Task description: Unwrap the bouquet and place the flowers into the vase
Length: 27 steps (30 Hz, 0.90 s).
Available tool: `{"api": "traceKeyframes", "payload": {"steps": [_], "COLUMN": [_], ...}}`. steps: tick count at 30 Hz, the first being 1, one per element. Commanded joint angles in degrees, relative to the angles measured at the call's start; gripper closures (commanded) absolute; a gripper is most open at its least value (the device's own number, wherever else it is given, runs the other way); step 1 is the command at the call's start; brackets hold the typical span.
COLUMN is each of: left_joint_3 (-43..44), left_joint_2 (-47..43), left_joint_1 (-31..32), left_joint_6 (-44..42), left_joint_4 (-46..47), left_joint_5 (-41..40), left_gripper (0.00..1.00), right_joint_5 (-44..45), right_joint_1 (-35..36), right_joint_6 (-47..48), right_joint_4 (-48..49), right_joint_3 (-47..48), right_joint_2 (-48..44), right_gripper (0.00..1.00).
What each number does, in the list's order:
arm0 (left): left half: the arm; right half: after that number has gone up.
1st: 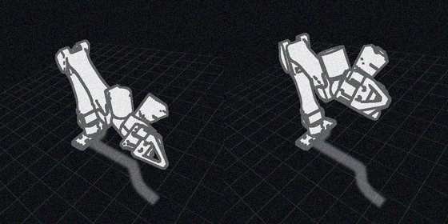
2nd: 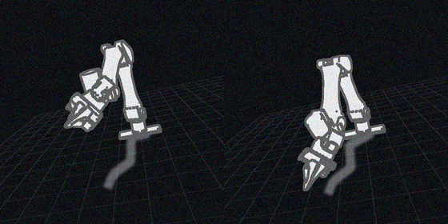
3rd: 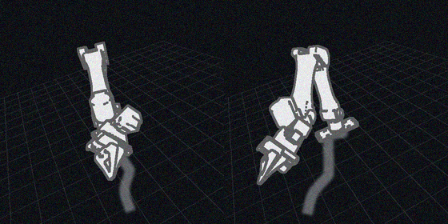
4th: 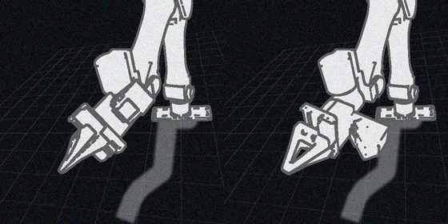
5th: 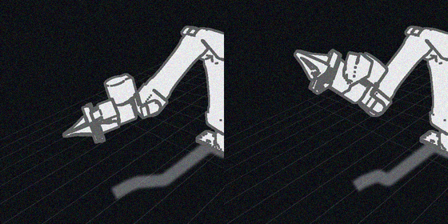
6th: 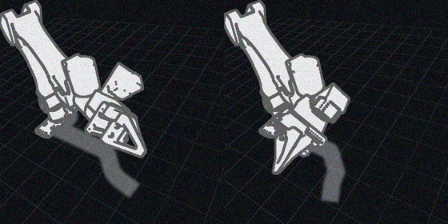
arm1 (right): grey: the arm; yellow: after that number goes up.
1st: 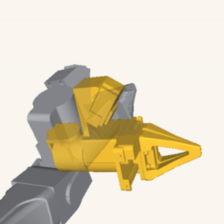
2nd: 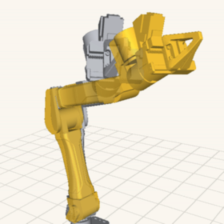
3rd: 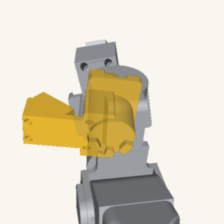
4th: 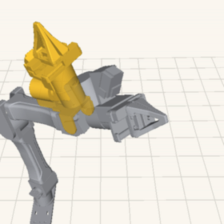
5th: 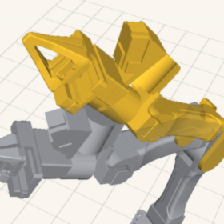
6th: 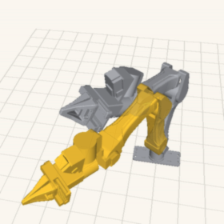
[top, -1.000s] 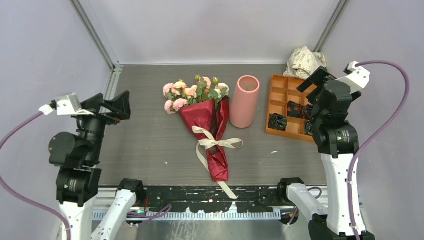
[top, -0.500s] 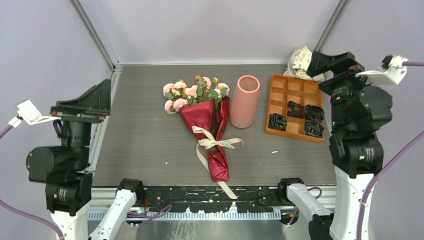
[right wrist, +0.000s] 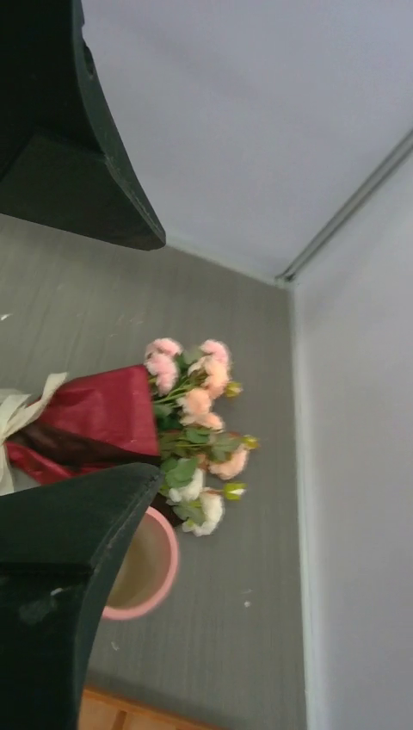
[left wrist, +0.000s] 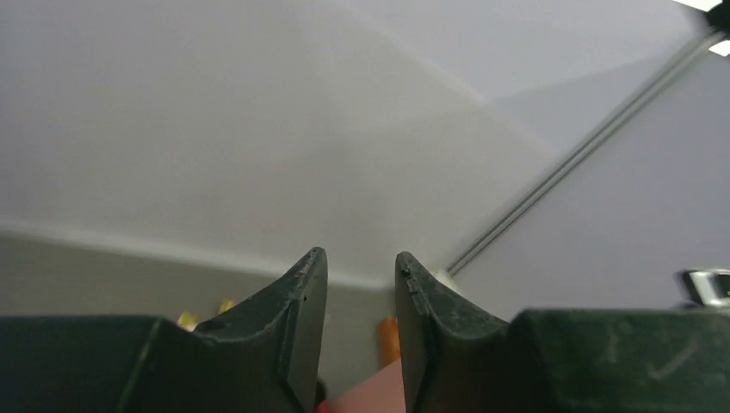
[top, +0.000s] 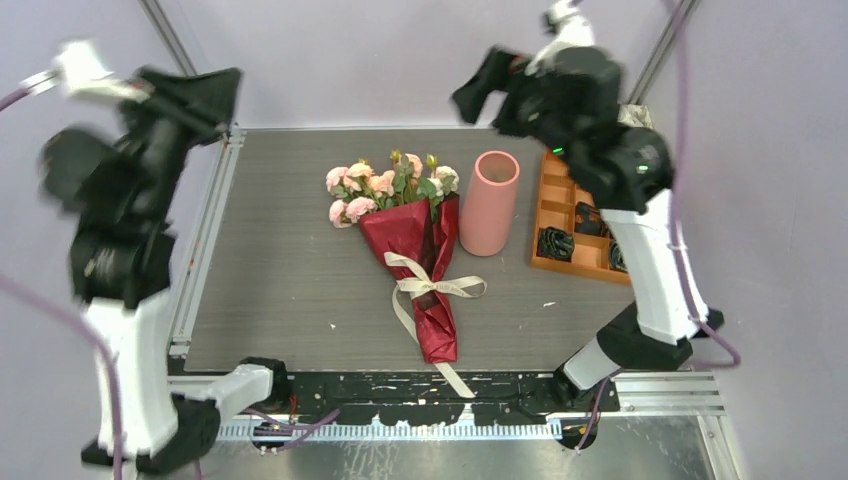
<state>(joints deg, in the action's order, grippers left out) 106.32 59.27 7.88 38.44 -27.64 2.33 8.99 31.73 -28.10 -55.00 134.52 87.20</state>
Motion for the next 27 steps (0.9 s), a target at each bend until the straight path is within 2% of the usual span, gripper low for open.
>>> {"api": "traceKeyframes", "payload": {"steps": [1, 4, 7, 9, 12, 17, 22, 27], "left_joint_3": [-2.22, -11.9, -20.84, -24.76, -28.92, -39.1, -48.63, -53.53], "left_joint_2": [10.6, 6.48, 0.79, -2.06, -3.64, -5.15, -6.13, -7.01], "left_joint_1": [0.23, 0.3, 0.32, 0.32, 0.29, 0.29, 0.29, 0.3], "left_joint_6": [-3.07, -4.15, -4.67, -4.24, -3.73, -2.98, -3.19, -3.76], "left_joint_4": [-19.03, -15.51, -12.88, -12.22, -12.26, -10.65, -6.62, -4.97], "left_joint_5": [3.37, -0.82, -4.82, -5.16, -2.78, 3.13, 4.79, 3.88], "left_gripper": [0.65, 0.56, 0.48, 0.44, 0.44, 0.48, 0.52, 0.53], "right_joint_5": [20.04, 27.86, 28.65, 25.99, 23.33, 25.44, 24.68, 22.49], "right_joint_1": [18.33, 30.23, 35.26, 36.2, 36.3, 36.3, 36.39, 36.77], "right_joint_6": [5.49, 5.99, 4.21, 2.74, 0.47, -2.05, -3.11, -2.35], "right_joint_4": [-9.28, -8.86, -8.59, -5.97, -1.14, 4.45, 7.83, 8.43], "right_joint_3": [-0.6, -7.42, -12.99, -18.52, -29.35, -43.28, -48.75, -47.3], "right_joint_2": [0.49, 1.77, 3.59, 3.91, 3.53, 3.92, 8.22, 13.97], "right_gripper": [0.01, 0.01, 0.01, 0.02, 0.03, 0.04, 0.17, 0.35]}}
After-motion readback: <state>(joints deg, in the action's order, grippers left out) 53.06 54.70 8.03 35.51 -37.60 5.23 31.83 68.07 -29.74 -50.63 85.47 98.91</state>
